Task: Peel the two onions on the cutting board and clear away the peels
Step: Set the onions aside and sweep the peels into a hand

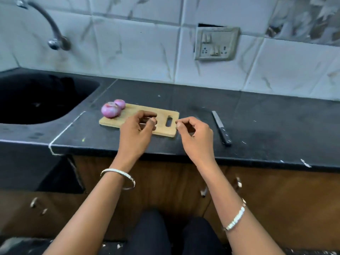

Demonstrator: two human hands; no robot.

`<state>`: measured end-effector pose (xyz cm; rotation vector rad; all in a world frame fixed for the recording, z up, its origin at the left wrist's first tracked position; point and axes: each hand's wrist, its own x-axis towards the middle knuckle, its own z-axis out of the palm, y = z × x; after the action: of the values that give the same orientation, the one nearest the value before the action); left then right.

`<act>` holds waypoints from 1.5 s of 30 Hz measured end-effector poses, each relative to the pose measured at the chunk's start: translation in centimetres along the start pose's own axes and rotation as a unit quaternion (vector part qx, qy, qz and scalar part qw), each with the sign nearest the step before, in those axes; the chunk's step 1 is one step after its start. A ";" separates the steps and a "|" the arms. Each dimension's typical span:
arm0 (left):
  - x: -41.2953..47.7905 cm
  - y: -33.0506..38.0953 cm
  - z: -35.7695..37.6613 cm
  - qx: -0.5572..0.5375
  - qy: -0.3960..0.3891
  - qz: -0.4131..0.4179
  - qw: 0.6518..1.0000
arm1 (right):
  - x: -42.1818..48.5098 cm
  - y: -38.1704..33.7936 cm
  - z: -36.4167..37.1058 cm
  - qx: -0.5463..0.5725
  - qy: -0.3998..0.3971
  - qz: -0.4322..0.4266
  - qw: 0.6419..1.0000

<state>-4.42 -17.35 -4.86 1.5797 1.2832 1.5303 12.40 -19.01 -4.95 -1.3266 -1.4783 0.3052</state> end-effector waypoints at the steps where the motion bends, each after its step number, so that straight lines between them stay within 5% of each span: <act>1: 1.1 -0.3 -0.7 0.006 0.020 0.000 1.000 | 1.2 -0.1 0.9 -0.001 -0.017 -0.004 1.000; 11: 10.9 -4.7 -4.9 0.230 0.196 0.043 0.952 | 14.4 0.6 12.4 0.022 -0.166 -0.023 0.986; 21: 14.8 -7.0 -8.7 0.337 -0.034 -0.183 0.923 | 18.4 0.8 20.3 0.000 -0.377 -0.038 0.925; 27: 14.5 -6.0 -8.5 0.322 -0.048 -0.218 0.920 | 18.4 -0.5 21.3 -0.065 -0.446 -0.038 0.892; 36: 13.0 -3.6 -5.7 0.296 -0.066 -0.223 0.926 | 18.9 0.0 16.6 -0.022 -0.411 0.031 0.911; 45: 12.8 -1.8 -2.7 0.243 -0.079 -0.206 0.945 | 16.3 2.7 5.7 -0.017 -0.263 0.139 0.955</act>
<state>-9.02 -5.59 -0.96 1.5403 1.8524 0.8497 12.49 -2.01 -0.74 -1.5599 -1.7296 0.8731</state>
